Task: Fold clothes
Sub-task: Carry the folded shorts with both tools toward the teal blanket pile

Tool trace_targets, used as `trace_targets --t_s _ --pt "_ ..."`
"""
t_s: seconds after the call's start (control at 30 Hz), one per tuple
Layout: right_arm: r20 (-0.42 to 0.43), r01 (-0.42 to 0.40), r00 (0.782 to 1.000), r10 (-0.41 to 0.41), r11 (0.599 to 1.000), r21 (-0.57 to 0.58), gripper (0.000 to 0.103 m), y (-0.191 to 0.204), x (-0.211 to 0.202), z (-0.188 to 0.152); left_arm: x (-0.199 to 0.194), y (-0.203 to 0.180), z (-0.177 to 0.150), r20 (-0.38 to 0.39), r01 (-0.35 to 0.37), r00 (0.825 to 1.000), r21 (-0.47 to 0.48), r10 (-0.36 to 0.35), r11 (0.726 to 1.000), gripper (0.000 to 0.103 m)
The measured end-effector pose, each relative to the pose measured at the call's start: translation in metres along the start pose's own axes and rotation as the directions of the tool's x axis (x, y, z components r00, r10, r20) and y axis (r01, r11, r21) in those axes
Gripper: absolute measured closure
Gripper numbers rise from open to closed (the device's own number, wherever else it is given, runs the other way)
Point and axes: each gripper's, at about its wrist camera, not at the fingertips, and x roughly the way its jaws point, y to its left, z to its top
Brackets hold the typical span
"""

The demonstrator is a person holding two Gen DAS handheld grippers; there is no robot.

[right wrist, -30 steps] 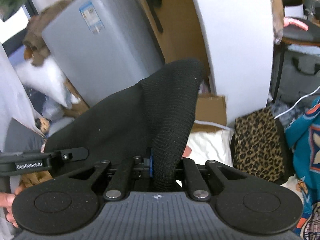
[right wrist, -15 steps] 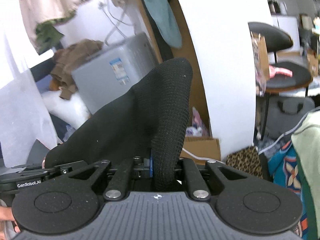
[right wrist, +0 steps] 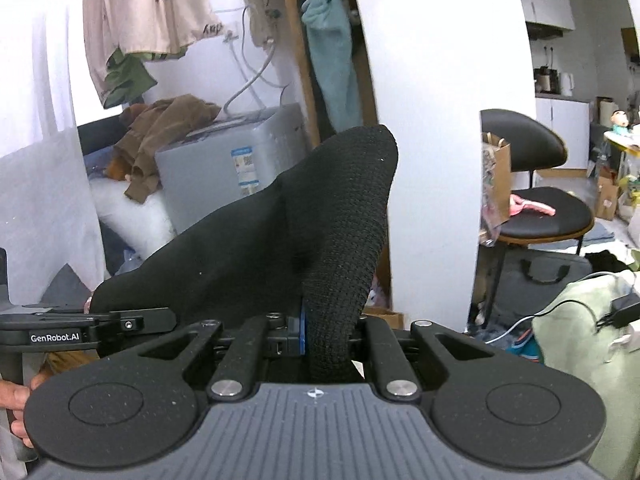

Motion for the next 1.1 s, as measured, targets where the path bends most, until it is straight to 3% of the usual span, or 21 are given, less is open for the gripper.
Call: trace_targets --t_s 0.5,1.1 --pt "0.041 0.066 0.997 -0.064 0.997 -0.044 0.094 -0.025 -0.033 0.002 0.001 -0.040 -0.004 0.024 0.054 0.998 0.033 -0.055 0.998 0.077" --pt "0.053 0.111 0.992 -0.110 0.994 -0.016 0.094 -0.089 -0.009 -0.031 0.043 -0.074 -0.028 0.003 0.048 0.999 0.092 -0.049 0.995 0.077"
